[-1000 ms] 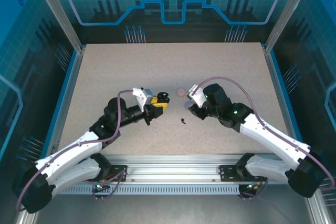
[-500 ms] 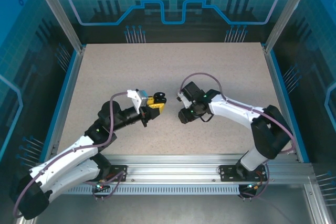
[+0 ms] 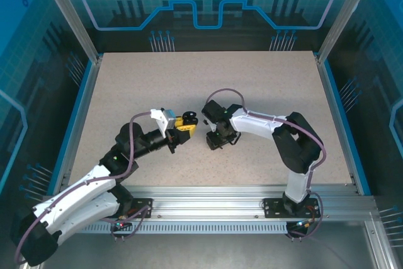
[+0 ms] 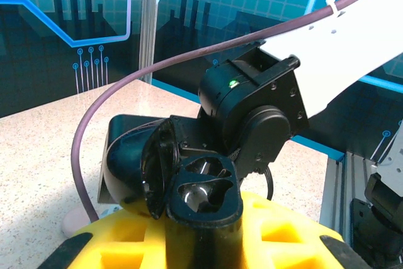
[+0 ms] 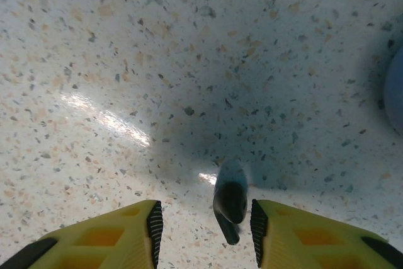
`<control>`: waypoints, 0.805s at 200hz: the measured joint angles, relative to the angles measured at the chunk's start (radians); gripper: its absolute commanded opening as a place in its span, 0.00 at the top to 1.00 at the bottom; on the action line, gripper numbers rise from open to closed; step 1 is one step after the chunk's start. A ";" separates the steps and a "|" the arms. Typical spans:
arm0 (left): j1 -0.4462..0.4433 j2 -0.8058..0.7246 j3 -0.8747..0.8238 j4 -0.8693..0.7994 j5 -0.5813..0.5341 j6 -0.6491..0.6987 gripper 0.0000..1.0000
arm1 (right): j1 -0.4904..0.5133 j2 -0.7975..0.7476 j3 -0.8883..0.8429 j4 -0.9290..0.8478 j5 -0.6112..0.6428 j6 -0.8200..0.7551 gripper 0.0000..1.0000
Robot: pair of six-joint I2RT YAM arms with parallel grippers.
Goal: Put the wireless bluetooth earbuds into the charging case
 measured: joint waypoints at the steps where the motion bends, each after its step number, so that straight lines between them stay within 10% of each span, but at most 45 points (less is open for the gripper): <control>1: 0.000 0.000 0.000 0.000 0.000 0.000 0.97 | 0.000 0.002 0.000 0.000 0.002 0.000 0.57; 161: 0.000 -0.007 -0.002 -0.009 -0.007 0.000 0.97 | 0.010 0.069 0.043 -0.046 0.063 0.003 0.74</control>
